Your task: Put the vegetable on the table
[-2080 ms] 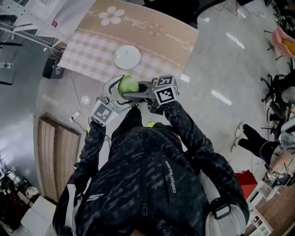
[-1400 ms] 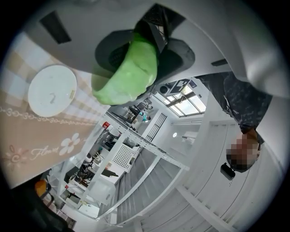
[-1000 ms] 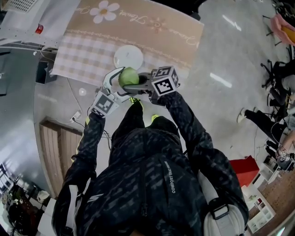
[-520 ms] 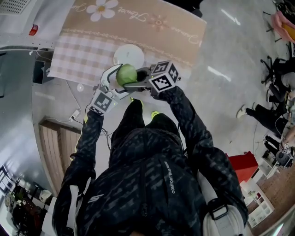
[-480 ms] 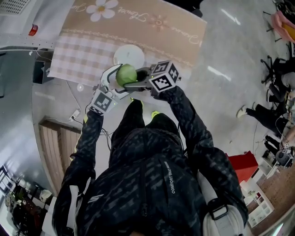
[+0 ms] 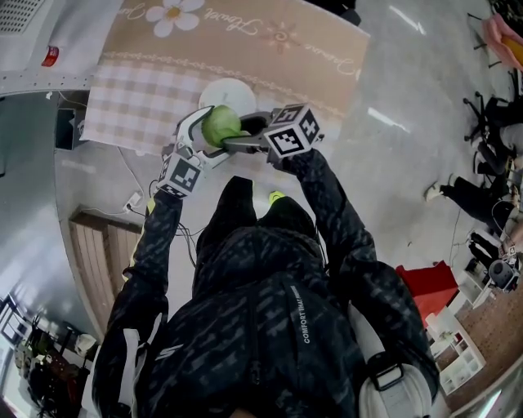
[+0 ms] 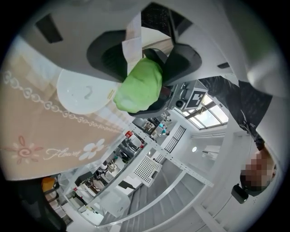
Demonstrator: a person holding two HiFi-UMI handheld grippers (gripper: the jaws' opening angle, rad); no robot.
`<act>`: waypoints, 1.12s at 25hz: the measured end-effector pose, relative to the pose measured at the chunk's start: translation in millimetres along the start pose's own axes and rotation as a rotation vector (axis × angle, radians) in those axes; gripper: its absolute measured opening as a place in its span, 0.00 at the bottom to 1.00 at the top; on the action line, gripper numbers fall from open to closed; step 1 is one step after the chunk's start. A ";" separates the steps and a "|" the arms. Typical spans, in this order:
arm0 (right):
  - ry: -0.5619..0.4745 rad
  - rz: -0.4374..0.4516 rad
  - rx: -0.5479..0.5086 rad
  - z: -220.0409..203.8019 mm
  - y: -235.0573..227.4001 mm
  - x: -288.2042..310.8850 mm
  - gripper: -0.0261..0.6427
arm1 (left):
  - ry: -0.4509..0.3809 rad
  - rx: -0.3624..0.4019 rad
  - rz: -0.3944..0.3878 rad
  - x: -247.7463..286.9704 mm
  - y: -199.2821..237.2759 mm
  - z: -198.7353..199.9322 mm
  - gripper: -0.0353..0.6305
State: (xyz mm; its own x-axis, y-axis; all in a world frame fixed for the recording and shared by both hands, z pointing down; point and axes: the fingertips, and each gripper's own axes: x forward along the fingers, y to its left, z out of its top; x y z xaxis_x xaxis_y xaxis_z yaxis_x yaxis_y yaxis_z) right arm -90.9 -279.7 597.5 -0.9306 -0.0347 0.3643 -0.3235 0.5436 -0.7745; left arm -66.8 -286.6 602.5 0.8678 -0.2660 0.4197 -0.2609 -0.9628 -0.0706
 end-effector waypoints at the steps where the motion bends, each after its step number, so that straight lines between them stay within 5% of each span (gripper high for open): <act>1: -0.009 -0.014 -0.002 0.6 -3.7 -0.6 0.41 | 0.002 0.005 0.004 1.6 2.1 -1.7 0.74; 12: -0.160 -0.131 0.007 14.8 -35.0 -8.1 0.44 | 0.056 0.031 0.033 8.7 18.7 -20.0 0.74; 28: -0.165 -0.203 0.012 16.1 -66.4 -9.1 0.40 | 0.128 0.056 0.017 37.0 31.7 -41.0 0.74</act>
State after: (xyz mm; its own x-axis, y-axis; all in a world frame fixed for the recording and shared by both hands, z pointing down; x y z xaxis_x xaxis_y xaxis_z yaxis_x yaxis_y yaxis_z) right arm -63.7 -329.0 637.3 -0.8617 -0.2787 0.4241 -0.5071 0.5015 -0.7009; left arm -60.3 -324.9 652.9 0.8015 -0.2775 0.5297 -0.2480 -0.9603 -0.1279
